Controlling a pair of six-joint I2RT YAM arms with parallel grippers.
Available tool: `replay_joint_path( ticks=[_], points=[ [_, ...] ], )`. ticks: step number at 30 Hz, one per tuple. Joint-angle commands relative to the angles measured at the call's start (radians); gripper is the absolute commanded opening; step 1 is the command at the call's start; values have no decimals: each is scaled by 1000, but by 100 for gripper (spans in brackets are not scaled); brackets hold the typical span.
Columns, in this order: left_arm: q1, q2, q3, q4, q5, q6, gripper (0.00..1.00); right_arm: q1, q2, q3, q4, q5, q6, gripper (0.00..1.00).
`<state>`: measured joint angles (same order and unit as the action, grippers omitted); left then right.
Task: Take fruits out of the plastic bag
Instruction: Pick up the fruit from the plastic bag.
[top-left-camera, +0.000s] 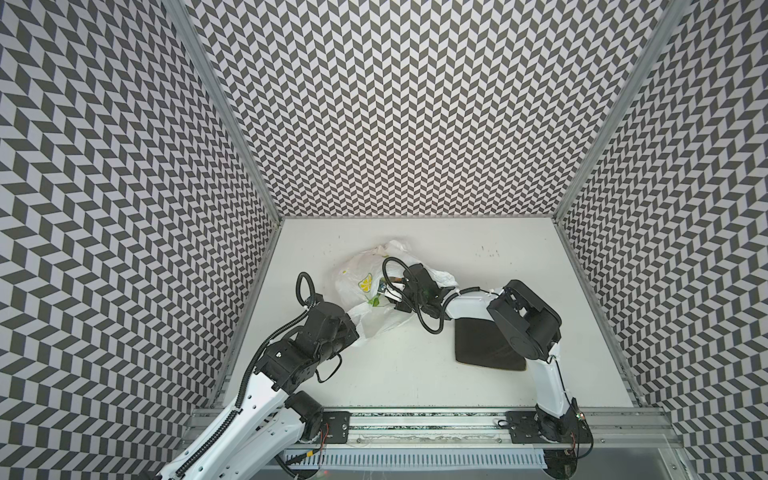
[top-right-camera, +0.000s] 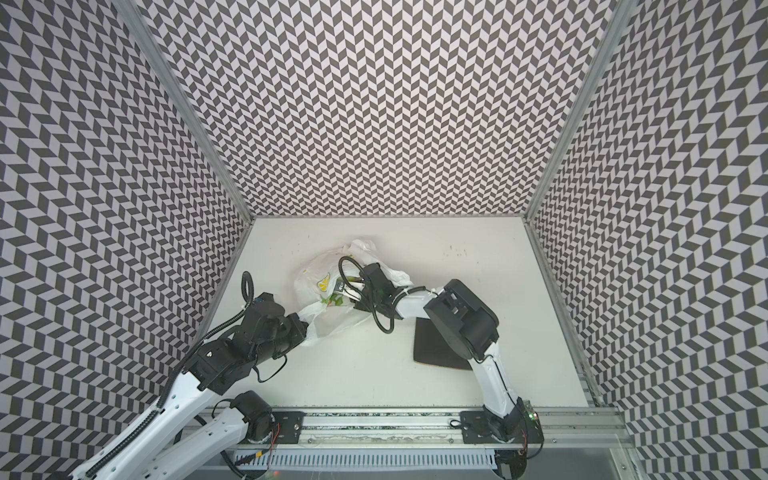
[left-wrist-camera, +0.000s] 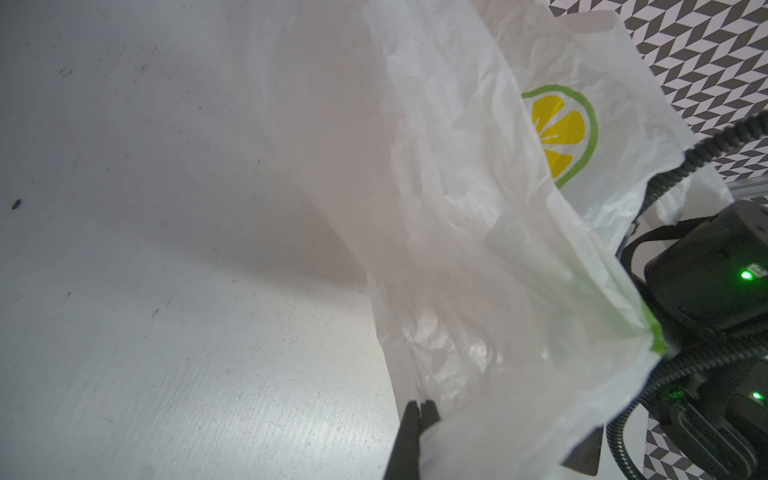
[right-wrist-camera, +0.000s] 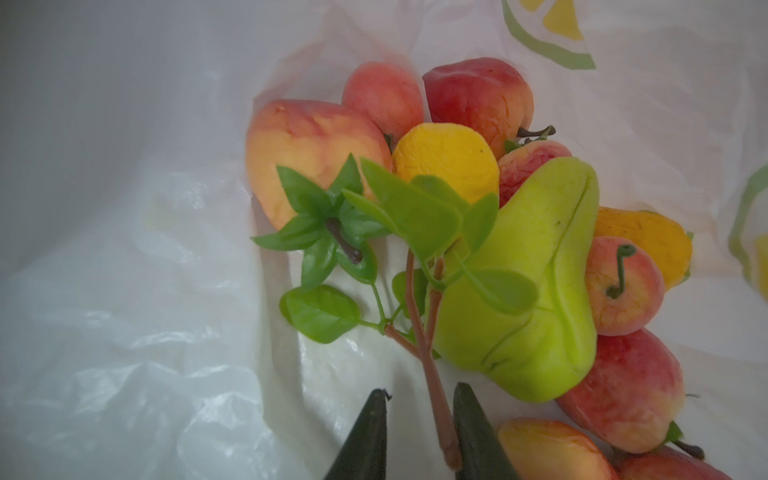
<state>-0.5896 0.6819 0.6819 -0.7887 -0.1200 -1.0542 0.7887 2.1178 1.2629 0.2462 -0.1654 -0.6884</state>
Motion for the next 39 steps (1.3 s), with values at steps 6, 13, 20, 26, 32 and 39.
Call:
replay_joint_path(
  ticks=[6, 13, 20, 26, 32, 39],
  points=[
    [-9, 10, 22, -8, -23, -21, 0, -2, 25, 27, 24, -48, 10, 21],
    [-10, 21, 32, -2, -25, -21, 0, -2, 19, 41, 10, -45, 12, 10],
    [-11, 39, 36, 34, -31, -19, 0, 1, -49, 35, -20, -28, 38, 0],
    [-12, 69, 40, 112, -45, -49, 0, 6, -144, -7, -58, -36, 143, 0],
    [-12, 111, 70, 159, -77, -42, 0, 12, -211, 6, -235, -41, 256, 0],
    [-12, 123, 81, 191, -107, -43, 0, 17, -354, -65, -347, -67, 385, 0]
  ],
)
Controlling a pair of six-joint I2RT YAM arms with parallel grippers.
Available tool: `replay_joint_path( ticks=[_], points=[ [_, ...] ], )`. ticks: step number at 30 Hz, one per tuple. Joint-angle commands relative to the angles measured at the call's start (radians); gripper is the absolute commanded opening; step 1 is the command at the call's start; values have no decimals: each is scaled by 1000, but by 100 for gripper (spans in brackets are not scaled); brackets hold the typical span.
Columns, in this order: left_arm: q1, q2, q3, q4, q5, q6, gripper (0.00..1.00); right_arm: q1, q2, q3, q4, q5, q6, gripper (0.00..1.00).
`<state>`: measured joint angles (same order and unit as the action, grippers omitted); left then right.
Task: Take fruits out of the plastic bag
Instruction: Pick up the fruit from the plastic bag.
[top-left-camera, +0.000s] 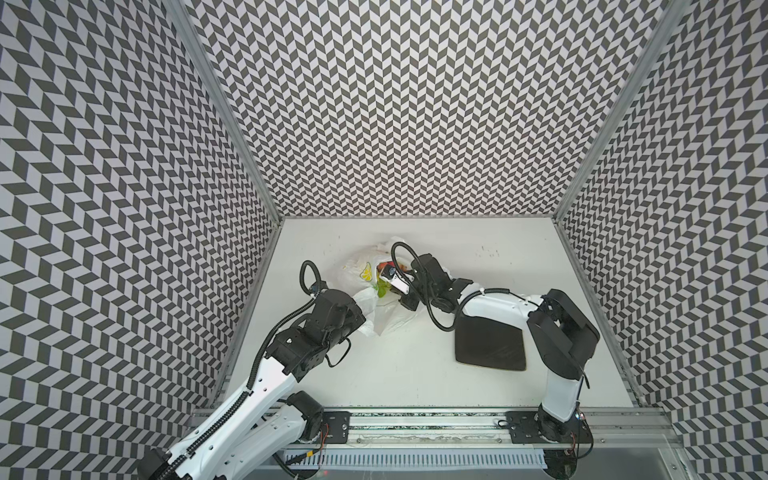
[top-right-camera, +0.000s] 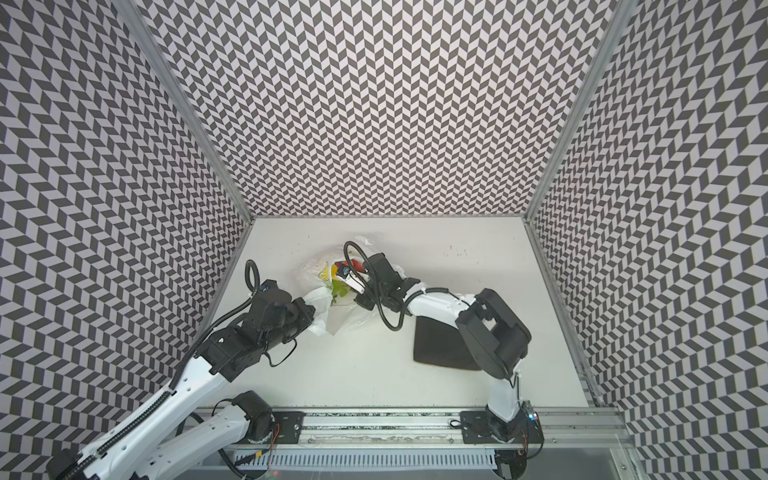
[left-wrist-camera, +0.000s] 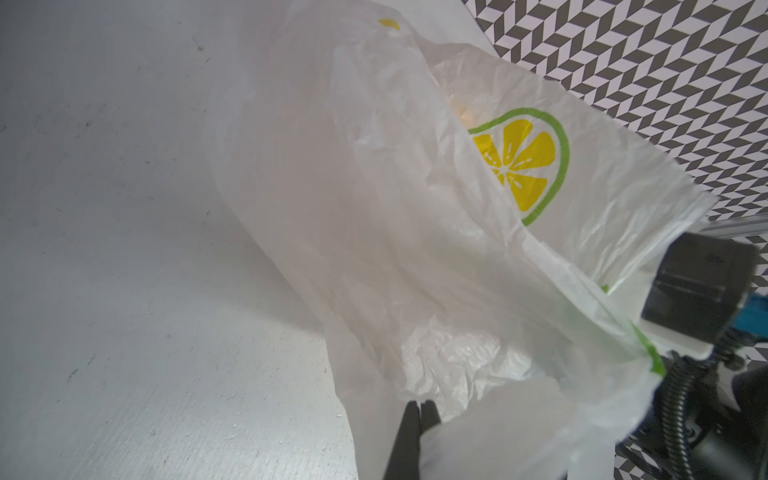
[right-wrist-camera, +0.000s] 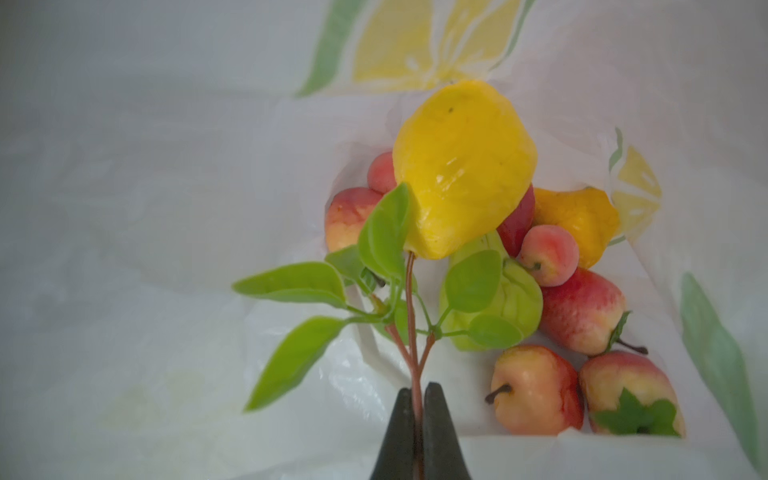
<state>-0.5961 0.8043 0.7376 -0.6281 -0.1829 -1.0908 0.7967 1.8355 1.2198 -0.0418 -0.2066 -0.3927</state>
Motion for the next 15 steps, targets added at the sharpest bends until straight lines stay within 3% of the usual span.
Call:
replay_joint_path(
  ticks=[1, 15],
  points=[
    [-5, 1, 25, 33, -48, -7, 0, 9, -83, -21, -83, -23, 110, 0],
    [-5, 3, 2, 71, -43, 1, 0, 10, -331, -110, -356, -9, 208, 0]
  ],
)
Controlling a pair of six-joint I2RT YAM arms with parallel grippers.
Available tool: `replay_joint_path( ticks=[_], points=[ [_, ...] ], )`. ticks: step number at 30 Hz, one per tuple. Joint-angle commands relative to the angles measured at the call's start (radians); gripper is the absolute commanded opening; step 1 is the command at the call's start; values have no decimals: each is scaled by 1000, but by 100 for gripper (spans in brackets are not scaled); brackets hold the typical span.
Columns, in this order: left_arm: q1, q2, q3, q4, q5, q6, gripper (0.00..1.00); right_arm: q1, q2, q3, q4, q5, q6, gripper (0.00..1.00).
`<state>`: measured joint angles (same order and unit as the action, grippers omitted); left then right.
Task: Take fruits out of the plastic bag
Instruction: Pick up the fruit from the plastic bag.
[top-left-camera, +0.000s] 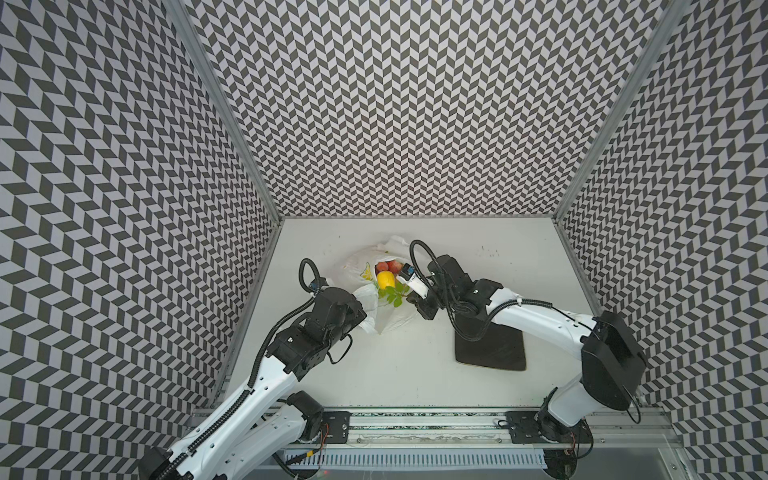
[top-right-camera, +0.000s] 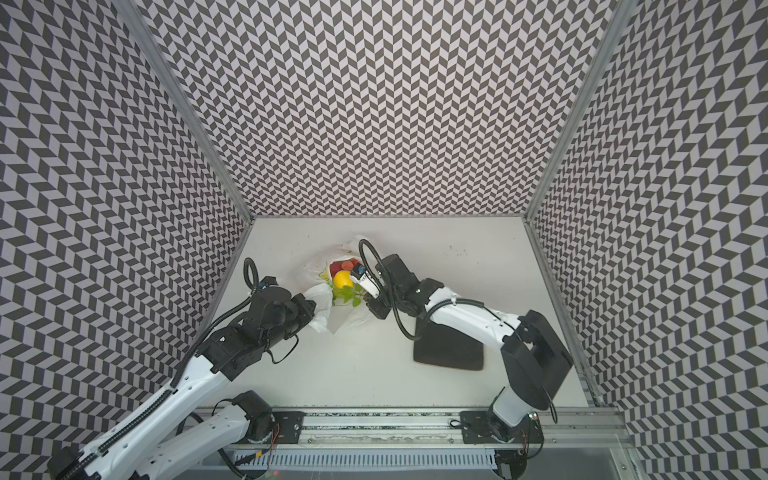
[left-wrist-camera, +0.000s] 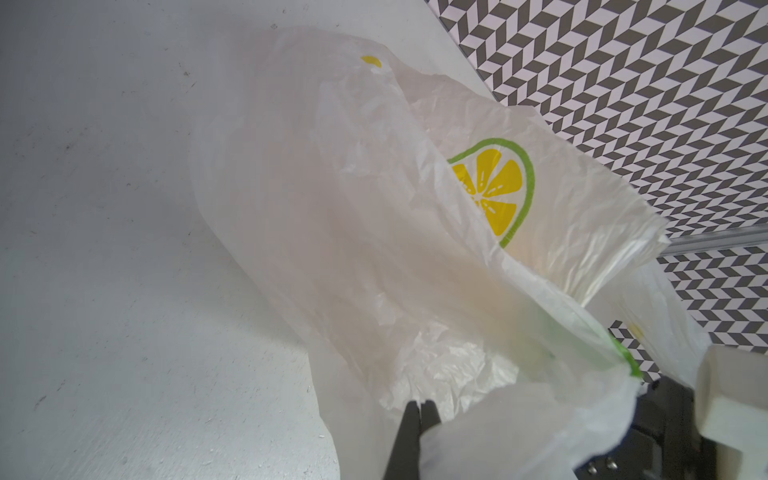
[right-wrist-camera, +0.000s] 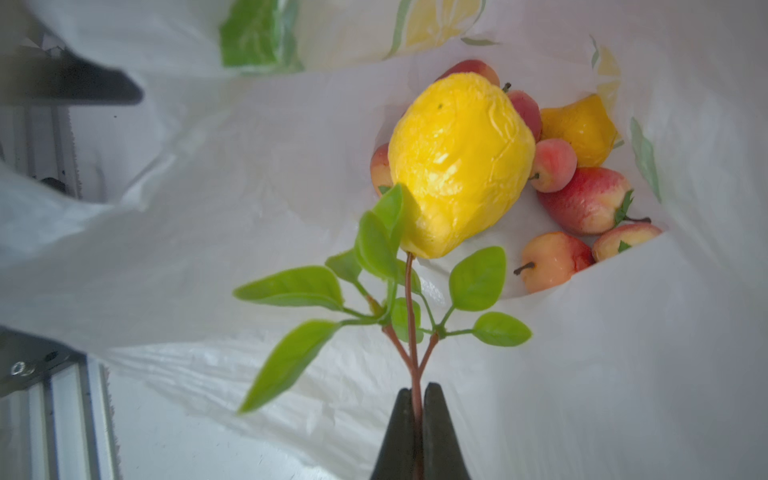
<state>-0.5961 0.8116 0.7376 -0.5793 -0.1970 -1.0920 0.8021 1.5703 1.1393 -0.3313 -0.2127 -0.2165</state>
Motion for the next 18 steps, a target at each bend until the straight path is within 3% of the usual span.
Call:
replay_joint_path(
  ticks=[1, 9, 18],
  points=[
    [-5, -5, -1, 25, -29, 3, 0, 5, -92, -42, -82, -11, 34, 0],
    [-5, 2, -14, 47, -20, 18, 0, 35, -353, -175, -123, -133, 40, 0],
    [-4, 2, -17, 46, -27, 37, 0, 36, -711, -349, -82, -118, 327, 0]
  ],
)
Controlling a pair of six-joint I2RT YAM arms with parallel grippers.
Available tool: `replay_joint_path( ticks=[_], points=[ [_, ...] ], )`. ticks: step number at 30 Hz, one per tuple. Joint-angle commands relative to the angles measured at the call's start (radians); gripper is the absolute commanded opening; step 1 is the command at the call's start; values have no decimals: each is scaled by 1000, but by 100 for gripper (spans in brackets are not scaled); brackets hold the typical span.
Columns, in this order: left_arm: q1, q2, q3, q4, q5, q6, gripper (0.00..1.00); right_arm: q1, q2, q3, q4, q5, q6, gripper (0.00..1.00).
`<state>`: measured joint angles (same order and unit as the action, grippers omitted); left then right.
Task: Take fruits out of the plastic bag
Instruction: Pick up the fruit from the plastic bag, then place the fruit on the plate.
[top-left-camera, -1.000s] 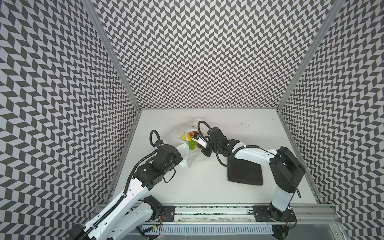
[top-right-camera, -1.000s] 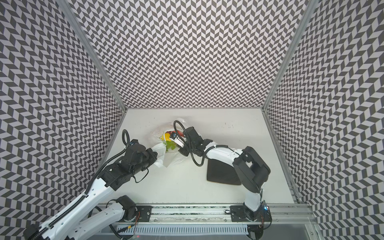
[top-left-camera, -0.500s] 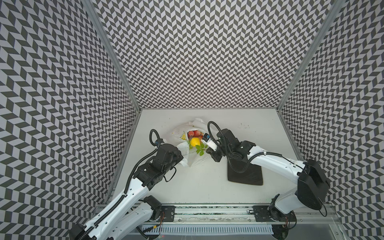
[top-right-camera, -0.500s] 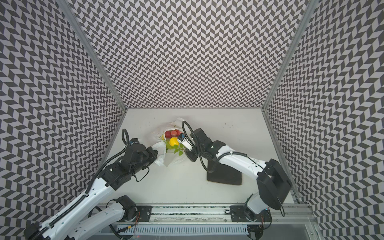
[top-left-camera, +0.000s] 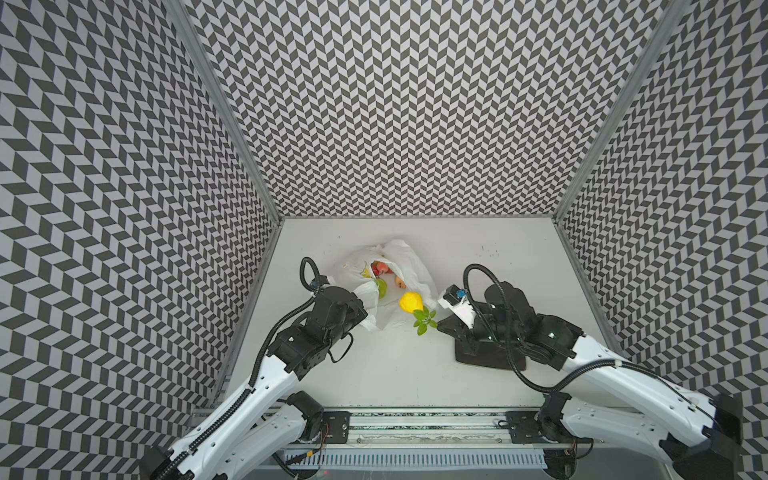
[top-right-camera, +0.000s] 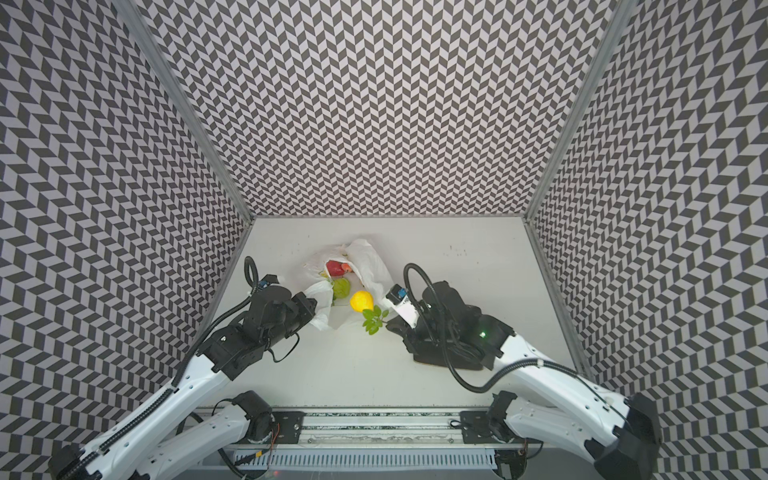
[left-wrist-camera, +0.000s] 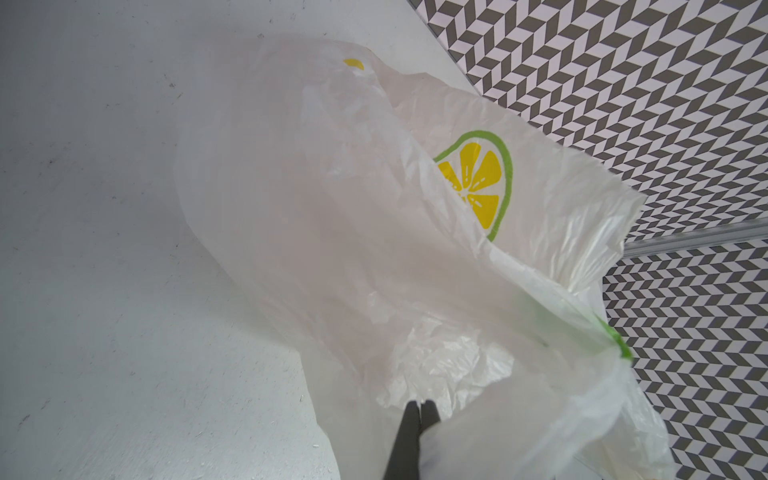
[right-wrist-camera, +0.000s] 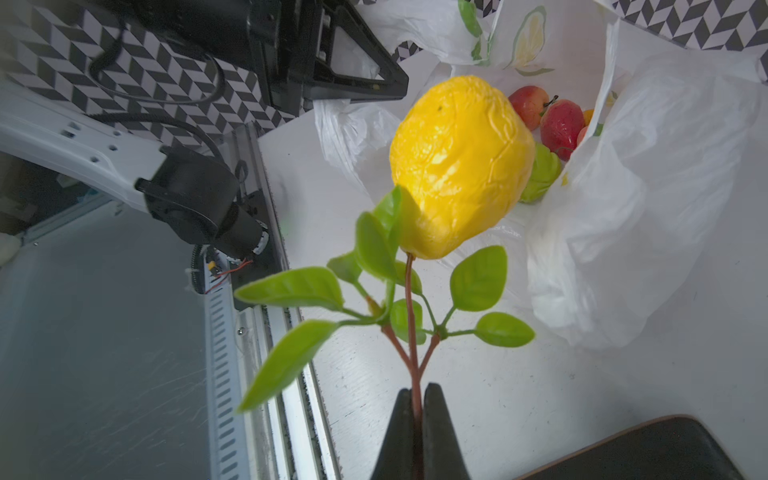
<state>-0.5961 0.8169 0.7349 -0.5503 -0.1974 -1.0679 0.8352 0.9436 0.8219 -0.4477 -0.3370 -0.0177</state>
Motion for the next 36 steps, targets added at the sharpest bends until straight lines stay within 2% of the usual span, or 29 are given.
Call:
replay_joint_path(
  ticks=[1, 6, 11, 15, 19, 28, 36],
  points=[
    [-4, -3, -14, 17, -27, 16, 0, 2, -132, -47, 43, 30, 169, 0],
    [-4, -1, -12, 18, -22, 26, 0, 1, -280, -23, -41, 171, 305, 0],
    [-4, -3, -25, 23, -14, 31, 0, 1, -358, -46, -140, 425, 591, 0],
    [-4, -8, -33, 24, -8, 31, 0, -2, -379, -118, -200, 546, 779, 0],
    [-4, -16, -31, 18, -11, 35, 0, -13, -364, -196, -174, 518, 816, 0],
    [-4, -23, -23, 11, -4, 55, 0, -108, -301, -393, -18, 267, 790, 0],
    [-4, -41, -22, -11, -14, 48, 0, -204, -317, -497, 4, 176, 772, 0]
  ],
)
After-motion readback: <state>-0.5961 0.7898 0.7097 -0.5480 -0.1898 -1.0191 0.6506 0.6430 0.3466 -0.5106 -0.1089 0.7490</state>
